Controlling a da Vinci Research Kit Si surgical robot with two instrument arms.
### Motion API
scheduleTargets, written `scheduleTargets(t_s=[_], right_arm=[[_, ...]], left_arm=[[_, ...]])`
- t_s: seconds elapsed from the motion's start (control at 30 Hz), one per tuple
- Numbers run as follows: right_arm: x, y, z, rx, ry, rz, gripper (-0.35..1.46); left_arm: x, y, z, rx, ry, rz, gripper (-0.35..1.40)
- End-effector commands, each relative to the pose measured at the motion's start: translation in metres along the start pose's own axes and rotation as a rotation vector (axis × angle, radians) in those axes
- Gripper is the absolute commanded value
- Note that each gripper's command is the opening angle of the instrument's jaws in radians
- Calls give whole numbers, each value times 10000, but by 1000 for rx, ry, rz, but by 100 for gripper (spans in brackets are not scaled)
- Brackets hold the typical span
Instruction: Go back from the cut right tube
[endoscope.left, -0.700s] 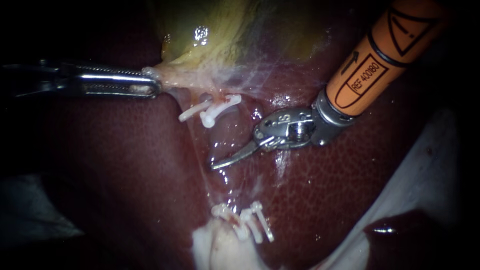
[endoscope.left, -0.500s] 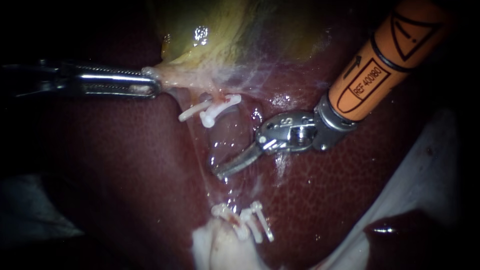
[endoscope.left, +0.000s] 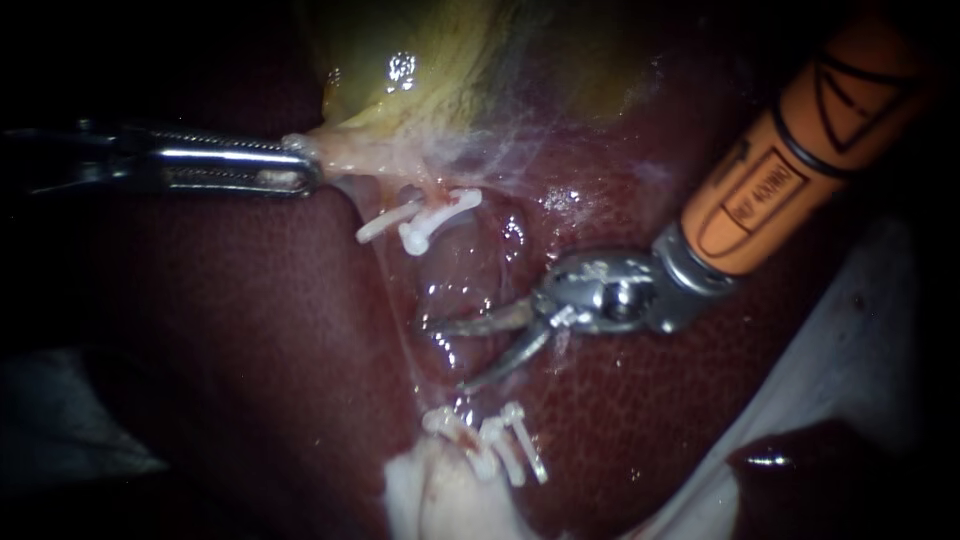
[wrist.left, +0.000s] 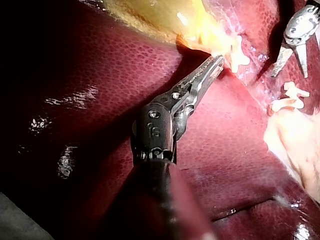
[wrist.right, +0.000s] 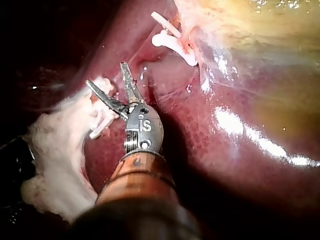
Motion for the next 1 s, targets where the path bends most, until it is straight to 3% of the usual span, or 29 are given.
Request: scheduleTargets(t_s=[0.03,0.13,0.2,0.27,0.43,0.57,0.77,1.0], right_arm=[[0,-5,-5,-34,7,11,143],[4,-18,-25,-113,19,3,143],[6,-23,-39,-163,-1,-45,143],[11,-27,-54,-219,-55,-90,143],[15,-33,-87,-326,-240,-163,143],[16,-35,-100,-392,-328,-172,143],[23,-34,-107,-458,-356,-176,143],[23,-34,-110,-419,-352,-166,143]], left_arm=[[0,0,-1,-1,0,0,-35],[0,0,-1,-1,0,0,-35],[1,0,0,0,0,0,-35],[1,0,0,0,0,0,-35],[1,0,0,0,0,0,-35],[1,0,0,0,0,0,-35],[-4,-1,5,6,2,2,-35],[-18,-13,27,16,5,12,-35]])
